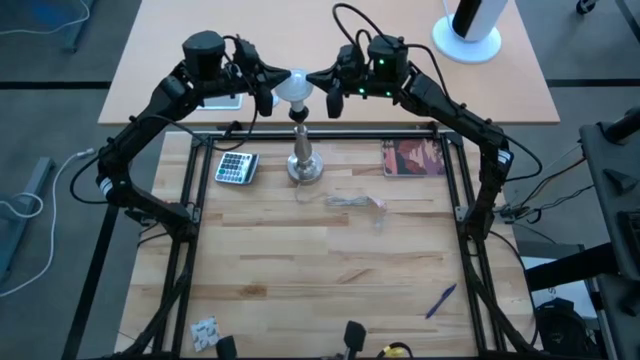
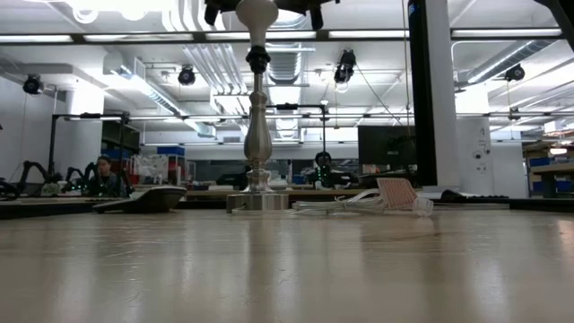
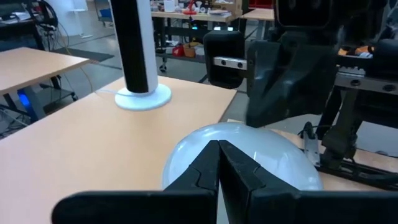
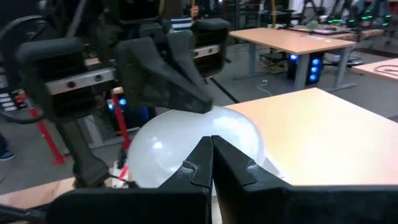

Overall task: Screw lightbulb
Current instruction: Remove the lightbulb from the table lamp

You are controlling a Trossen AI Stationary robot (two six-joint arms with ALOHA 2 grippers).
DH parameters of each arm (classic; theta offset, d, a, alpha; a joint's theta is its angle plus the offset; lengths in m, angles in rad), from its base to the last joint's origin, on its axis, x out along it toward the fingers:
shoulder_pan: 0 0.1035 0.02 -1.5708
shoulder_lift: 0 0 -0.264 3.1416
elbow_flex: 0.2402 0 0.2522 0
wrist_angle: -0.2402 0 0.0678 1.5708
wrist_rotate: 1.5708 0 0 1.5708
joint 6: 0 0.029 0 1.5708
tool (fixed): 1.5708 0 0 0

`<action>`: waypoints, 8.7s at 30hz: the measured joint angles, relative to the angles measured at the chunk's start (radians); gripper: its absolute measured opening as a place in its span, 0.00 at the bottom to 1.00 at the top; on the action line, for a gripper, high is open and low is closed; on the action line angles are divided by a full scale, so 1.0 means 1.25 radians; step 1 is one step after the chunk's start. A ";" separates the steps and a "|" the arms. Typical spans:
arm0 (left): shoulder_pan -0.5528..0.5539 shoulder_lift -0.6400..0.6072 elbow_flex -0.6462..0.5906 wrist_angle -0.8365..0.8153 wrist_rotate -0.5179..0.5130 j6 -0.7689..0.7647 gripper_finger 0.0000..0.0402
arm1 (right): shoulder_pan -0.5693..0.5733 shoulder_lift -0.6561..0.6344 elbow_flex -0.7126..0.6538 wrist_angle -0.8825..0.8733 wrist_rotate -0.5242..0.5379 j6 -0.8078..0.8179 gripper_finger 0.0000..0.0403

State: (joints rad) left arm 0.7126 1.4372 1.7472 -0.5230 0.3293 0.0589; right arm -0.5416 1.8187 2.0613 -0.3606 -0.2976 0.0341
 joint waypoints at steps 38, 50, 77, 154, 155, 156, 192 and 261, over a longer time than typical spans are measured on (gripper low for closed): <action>-0.002 -0.034 0.003 -0.085 -0.082 0.111 0.00 | 0.024 0.007 0.015 -0.004 0.019 0.005 0.00; -0.009 -0.027 0.000 -0.054 -0.052 0.026 0.00 | 0.015 0.005 0.012 -0.015 0.044 -0.005 0.00; 0.000 -0.055 -0.001 -0.029 -0.146 0.141 0.00 | 0.016 -0.004 0.043 -0.007 0.046 -0.002 0.00; -0.001 -0.021 0.000 -0.029 -0.031 -0.058 0.00 | 0.012 -0.001 0.016 -0.033 0.042 -0.025 0.00; -0.001 -0.022 0.000 -0.029 -0.026 -0.058 0.00 | 0.010 -0.001 0.016 -0.033 0.044 -0.026 0.00; -0.003 -0.023 0.000 -0.029 -0.022 -0.058 0.00 | 0.008 0.000 0.016 -0.033 0.047 -0.025 0.00; 0.013 -0.022 0.007 -0.050 -0.086 0.012 0.00 | 0.005 0.023 0.059 -0.040 0.005 -0.037 0.00; -0.010 -0.040 0.005 0.027 0.044 -0.054 0.00 | 0.024 0.003 0.049 -0.058 0.103 -0.049 0.00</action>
State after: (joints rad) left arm 0.7002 1.3877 1.7538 -0.4891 0.3847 -0.0089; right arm -0.5121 1.8228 2.1227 -0.4333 -0.1685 -0.0269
